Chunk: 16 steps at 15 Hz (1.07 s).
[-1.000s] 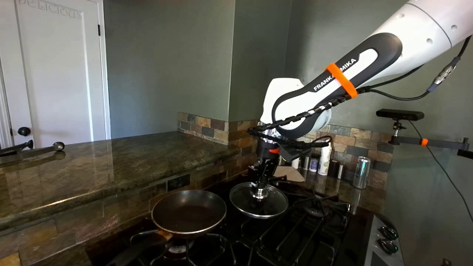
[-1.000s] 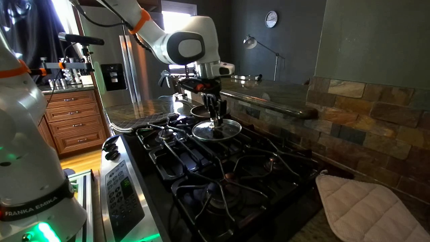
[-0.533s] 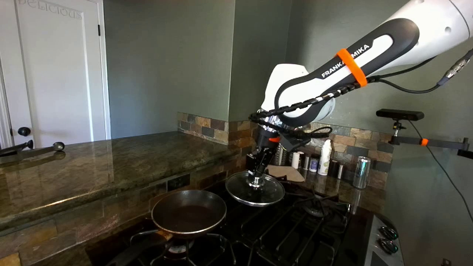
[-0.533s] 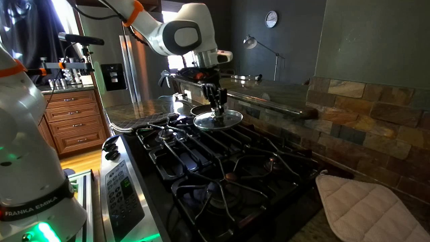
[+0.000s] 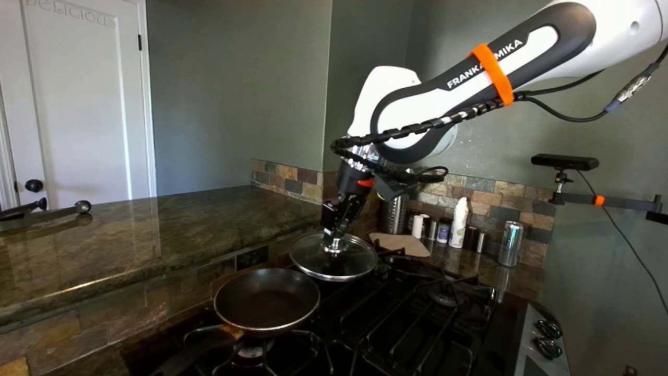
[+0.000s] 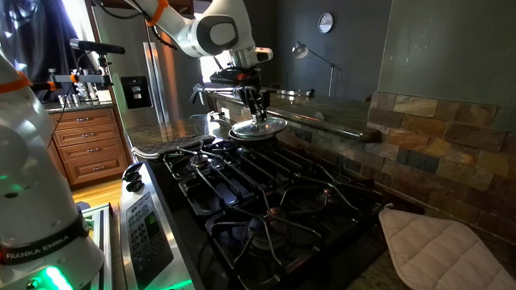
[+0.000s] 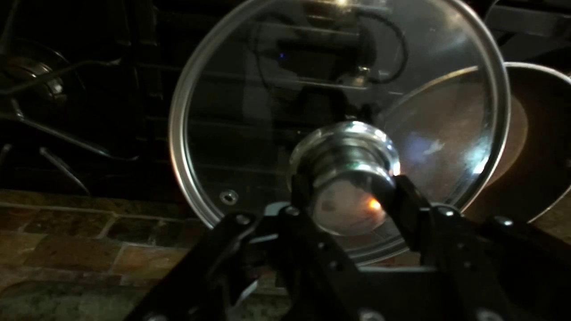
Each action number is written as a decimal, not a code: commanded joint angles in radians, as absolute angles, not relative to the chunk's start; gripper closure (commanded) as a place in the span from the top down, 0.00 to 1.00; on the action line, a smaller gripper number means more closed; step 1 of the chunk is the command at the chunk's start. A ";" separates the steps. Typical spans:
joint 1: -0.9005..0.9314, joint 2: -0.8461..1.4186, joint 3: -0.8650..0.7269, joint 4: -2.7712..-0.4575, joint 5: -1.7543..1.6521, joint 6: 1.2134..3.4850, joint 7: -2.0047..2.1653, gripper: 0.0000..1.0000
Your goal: Put the lid on the pan
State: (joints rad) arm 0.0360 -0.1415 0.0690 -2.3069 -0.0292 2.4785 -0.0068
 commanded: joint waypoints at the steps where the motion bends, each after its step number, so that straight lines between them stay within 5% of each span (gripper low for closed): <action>1: 0.066 -0.090 0.092 -2.223 -0.049 2.449 -0.009 0.23; 12: 0.132 0.049 0.142 -2.115 -0.091 2.464 0.000 0.23; 13: 0.126 0.023 0.136 -2.151 -0.065 2.476 -0.008 0.48; 16: 0.132 0.044 0.139 -2.139 -0.067 2.476 -0.008 0.48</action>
State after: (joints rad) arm 0.1284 0.0445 0.1424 -2.1404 -0.0679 2.4785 -0.0079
